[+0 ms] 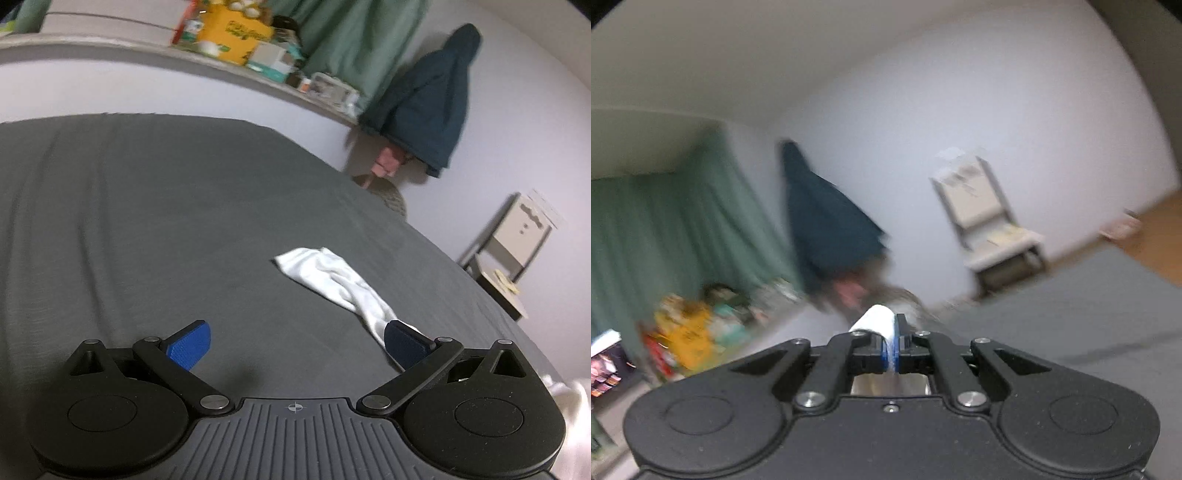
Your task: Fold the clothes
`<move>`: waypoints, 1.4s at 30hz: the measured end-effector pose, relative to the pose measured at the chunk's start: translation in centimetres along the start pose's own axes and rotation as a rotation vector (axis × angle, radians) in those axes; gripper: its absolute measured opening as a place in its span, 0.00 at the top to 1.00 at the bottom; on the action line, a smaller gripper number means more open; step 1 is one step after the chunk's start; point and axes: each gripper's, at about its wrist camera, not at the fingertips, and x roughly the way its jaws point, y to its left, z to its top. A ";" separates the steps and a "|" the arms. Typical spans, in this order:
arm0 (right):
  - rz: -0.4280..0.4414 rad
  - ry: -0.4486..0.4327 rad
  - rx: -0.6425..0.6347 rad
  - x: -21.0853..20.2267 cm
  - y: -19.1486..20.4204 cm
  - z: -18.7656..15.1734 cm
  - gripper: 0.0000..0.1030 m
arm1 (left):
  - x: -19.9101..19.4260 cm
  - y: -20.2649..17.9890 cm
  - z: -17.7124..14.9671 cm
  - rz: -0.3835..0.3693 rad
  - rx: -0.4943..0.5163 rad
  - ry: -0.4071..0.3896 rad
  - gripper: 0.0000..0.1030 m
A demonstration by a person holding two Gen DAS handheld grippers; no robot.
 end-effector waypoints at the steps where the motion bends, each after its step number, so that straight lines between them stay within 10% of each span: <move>1: -0.026 0.044 -0.006 -0.1 -0.5 -0.2 0.96 | -0.1 -0.5 -0.1 -0.013 0.023 0.003 0.00; 12: -0.299 0.508 -0.081 -0.8 -5.6 -2.5 0.85 | -1.6 -4.0 -1.4 -0.089 0.198 0.032 0.00; 19: -0.047 0.381 -0.367 2.7 3.4 -1.6 0.46 | -1.1 -4.5 -2.0 -0.086 0.218 0.058 0.00; 27: 0.004 0.739 -0.354 17.9 5.9 -11.8 0.50 | -1.2 -5.1 -2.7 -0.070 0.286 0.062 0.00; 29: -0.036 0.730 -0.354 19.6 7.0 -13.3 0.92 | -1.1 -4.8 -2.5 -0.061 0.278 0.063 0.00; 34: -0.004 0.538 -0.206 21.9 10.3 -8.8 0.95 | -0.8 -3.6 -1.5 -0.029 0.223 0.038 0.00; 39: 0.396 0.238 -0.241 14.5 16.9 -2.3 0.95 | -1.5 -0.4 -0.1 0.032 0.040 -0.032 0.00; 42: 0.454 0.308 -0.371 11.0 18.9 -5.0 0.95 | -2.2 1.3 0.5 0.081 -0.048 -0.085 0.00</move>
